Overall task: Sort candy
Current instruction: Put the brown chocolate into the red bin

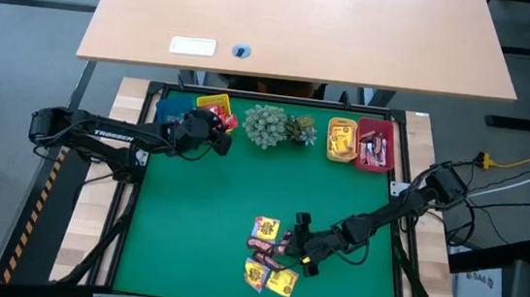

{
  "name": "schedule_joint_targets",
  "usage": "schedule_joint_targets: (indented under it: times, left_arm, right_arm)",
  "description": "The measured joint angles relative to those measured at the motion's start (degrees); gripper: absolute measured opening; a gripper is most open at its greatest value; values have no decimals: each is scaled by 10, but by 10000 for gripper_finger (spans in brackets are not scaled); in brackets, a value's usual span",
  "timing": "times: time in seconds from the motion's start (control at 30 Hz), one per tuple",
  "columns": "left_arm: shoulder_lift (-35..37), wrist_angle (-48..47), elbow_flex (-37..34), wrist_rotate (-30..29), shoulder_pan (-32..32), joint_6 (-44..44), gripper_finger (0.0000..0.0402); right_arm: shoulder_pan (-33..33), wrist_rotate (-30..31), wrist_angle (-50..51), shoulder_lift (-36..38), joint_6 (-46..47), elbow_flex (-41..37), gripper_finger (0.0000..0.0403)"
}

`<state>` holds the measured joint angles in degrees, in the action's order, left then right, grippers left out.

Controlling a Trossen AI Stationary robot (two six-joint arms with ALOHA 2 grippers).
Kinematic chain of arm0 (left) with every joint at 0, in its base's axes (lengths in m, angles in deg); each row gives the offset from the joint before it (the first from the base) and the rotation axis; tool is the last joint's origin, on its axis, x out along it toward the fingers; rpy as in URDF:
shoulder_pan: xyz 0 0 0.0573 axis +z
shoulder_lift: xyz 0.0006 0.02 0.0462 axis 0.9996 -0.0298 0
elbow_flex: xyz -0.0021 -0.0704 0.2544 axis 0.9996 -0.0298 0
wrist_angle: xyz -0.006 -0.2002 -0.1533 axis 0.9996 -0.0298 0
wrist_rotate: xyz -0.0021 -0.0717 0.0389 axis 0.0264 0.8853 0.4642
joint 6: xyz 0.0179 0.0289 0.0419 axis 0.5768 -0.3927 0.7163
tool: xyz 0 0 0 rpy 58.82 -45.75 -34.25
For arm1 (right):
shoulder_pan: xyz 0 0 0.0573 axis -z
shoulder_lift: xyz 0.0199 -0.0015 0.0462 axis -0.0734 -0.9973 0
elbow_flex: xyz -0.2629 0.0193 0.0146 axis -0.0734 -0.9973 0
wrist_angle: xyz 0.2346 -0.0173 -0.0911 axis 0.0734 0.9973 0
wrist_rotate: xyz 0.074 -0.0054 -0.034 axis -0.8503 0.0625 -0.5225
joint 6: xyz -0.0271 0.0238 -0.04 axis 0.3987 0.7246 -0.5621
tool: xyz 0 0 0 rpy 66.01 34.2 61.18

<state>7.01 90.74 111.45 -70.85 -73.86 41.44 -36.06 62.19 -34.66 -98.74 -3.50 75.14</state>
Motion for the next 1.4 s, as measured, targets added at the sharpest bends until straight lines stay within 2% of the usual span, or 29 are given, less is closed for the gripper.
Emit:
schedule_joint_targets:
  times: [0.43, 0.73, 0.97, 1.27, 1.4]
  left_arm:
    - [0, 0, 0, 0, 0, 0, 131]
    - [0, 0, 0, 0, 0, 0, 131]
    - [0, -2, 0, 0, 0, 0, 131]
    - [0, -4, 0, 0, -4, -1, 131]
    - [0, -4, 0, 0, -4, -1, 131]
  right_arm:
    - [0, 17, 5, 1, 5, 0, 128]
    - [0, 36, 50, 16, 5, 31, 106]
    - [-1, 72, 214, 63, 5, 82, 106]
    - [0, 223, 537, 200, 100, 104, 106]
    - [25, 281, 675, 277, 166, 104, 106]
